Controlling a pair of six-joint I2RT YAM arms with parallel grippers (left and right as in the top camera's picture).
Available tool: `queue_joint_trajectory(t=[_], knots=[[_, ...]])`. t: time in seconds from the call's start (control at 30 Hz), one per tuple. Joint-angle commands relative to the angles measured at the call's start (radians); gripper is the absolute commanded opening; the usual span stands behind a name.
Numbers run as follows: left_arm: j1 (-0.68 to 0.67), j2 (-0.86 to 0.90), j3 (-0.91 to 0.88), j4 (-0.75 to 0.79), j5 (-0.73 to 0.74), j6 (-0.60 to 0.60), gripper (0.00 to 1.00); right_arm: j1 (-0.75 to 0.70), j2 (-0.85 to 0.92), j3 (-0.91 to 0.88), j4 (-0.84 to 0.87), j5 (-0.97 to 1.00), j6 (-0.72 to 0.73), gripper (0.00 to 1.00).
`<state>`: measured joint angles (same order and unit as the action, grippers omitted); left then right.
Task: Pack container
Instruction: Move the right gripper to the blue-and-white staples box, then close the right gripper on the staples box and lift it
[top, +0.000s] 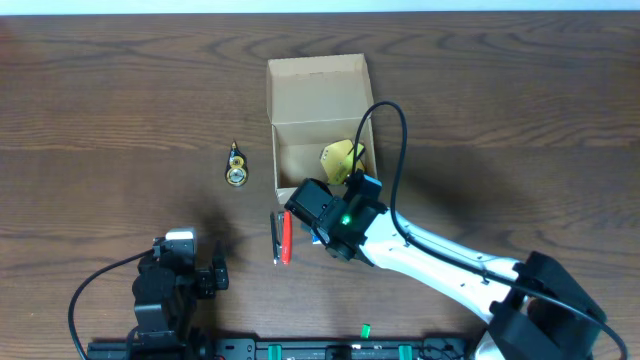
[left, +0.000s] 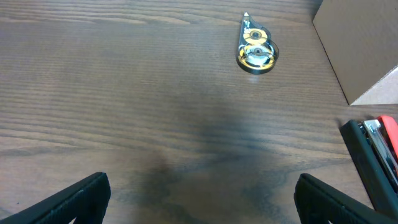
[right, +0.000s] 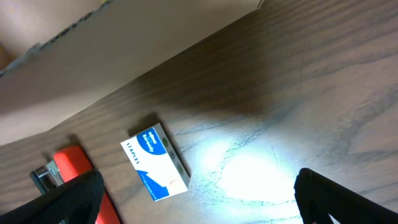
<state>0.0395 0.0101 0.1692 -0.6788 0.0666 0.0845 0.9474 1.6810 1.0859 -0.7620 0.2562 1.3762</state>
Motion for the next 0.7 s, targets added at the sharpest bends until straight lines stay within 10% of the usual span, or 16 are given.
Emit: queue_joint_trajectory(t=[0.0, 0.67], knots=[[0.008, -0.006, -0.01, -0.004, -0.015, -0.003, 0.95, 0.015, 0.02, -0.002, 0.0, 0.001, -0.013, 0.97], [0.008, -0.006, -0.01, -0.004, -0.014, -0.003, 0.95, 0.056, 0.123, -0.002, 0.071, -0.042, -0.072, 0.91]])
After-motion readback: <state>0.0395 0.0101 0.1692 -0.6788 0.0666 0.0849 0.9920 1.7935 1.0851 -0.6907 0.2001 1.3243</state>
